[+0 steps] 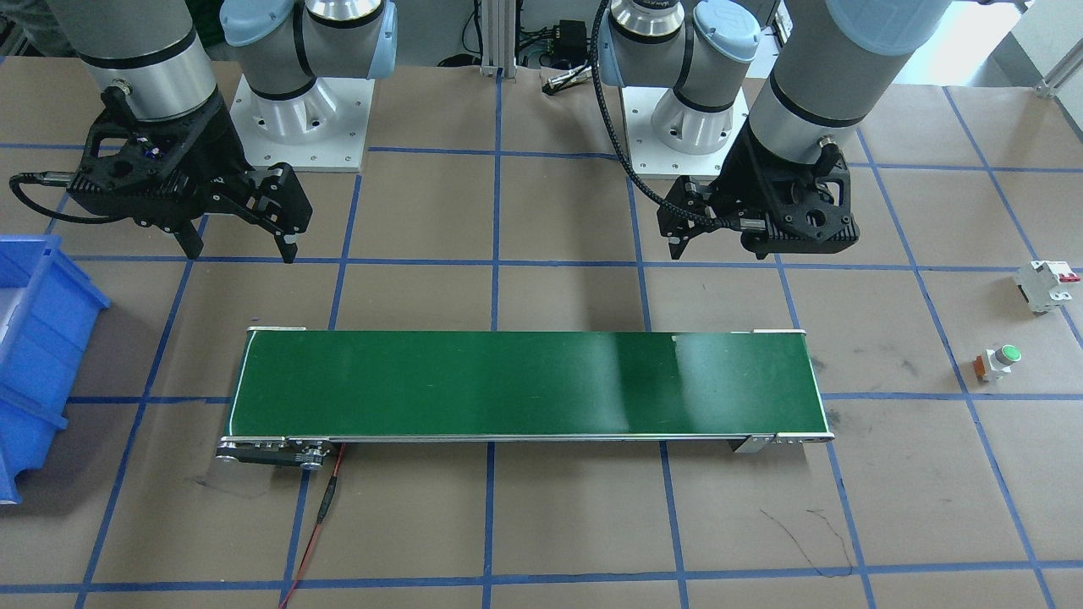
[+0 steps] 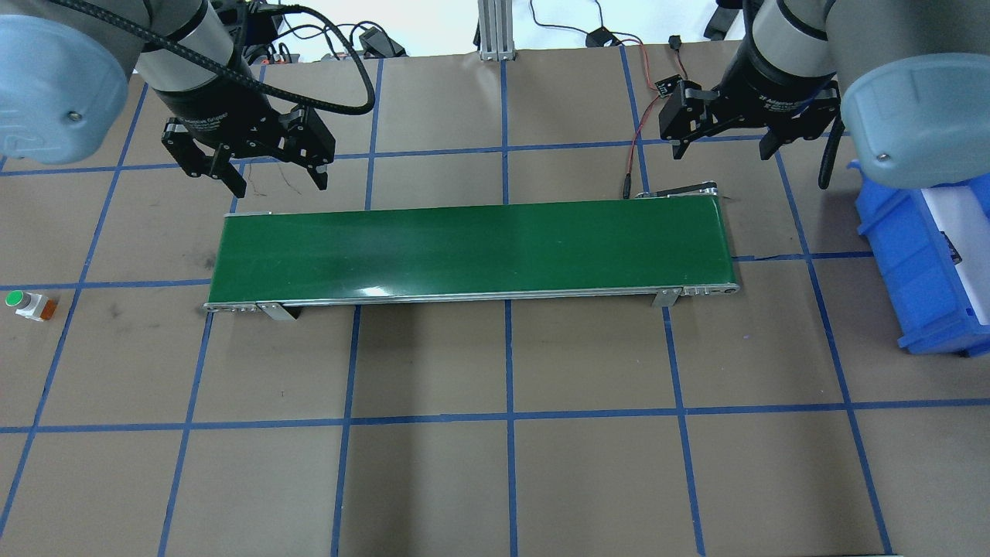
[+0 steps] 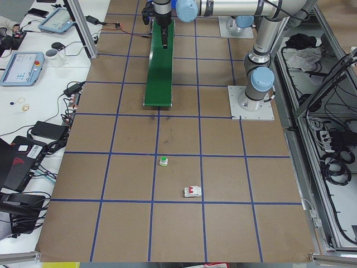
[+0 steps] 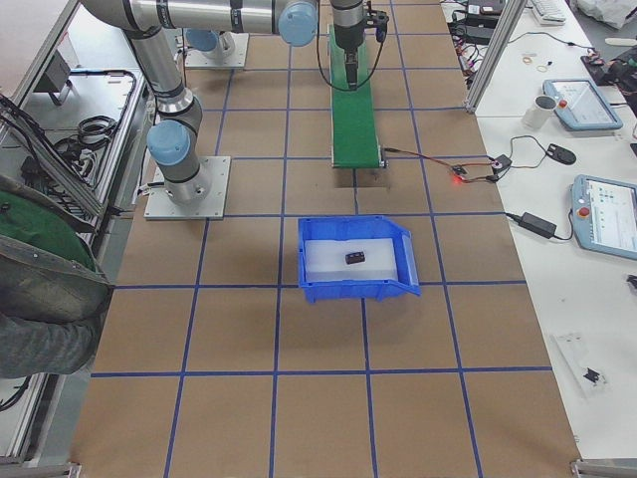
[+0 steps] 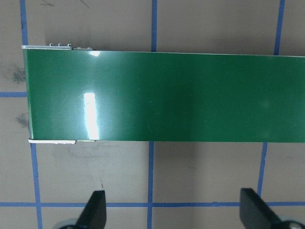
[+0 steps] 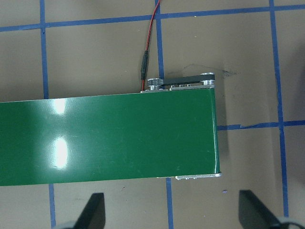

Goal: Move capacitor from left to right

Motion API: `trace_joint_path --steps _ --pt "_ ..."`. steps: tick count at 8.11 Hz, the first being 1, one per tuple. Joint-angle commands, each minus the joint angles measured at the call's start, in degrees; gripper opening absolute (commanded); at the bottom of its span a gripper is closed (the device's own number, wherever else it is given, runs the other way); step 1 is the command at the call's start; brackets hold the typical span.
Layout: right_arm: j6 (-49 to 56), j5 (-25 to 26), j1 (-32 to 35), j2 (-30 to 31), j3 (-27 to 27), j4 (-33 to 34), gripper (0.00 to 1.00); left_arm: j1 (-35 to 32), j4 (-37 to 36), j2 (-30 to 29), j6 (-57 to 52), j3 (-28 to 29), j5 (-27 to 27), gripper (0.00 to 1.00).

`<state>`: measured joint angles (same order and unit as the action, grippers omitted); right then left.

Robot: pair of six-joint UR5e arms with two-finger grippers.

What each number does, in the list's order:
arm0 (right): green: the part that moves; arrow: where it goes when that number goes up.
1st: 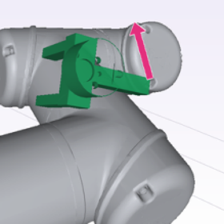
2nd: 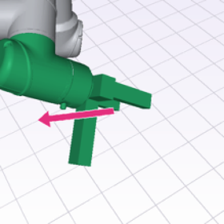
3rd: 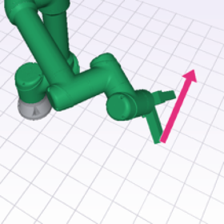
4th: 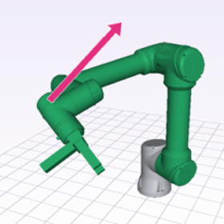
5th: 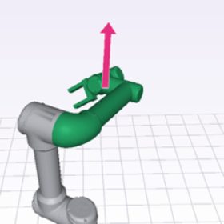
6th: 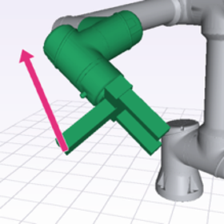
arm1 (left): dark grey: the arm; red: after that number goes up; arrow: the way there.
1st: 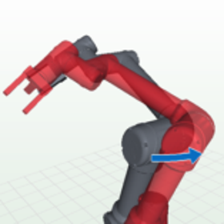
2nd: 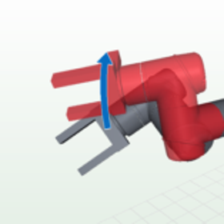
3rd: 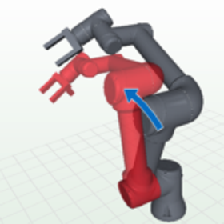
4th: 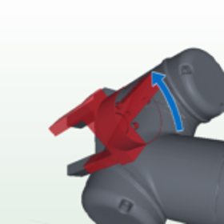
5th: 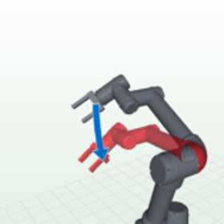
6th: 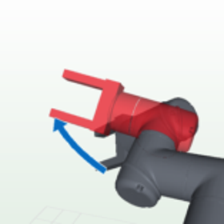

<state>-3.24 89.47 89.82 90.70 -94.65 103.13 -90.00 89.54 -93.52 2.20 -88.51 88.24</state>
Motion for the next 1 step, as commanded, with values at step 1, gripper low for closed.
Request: trace_joint_path --steps 1 --pt "0.25 0.09 0.0 -0.09 0.08 0.14 1.0 0.0 0.02 0.0 0.0 0.0 0.0 1.0"
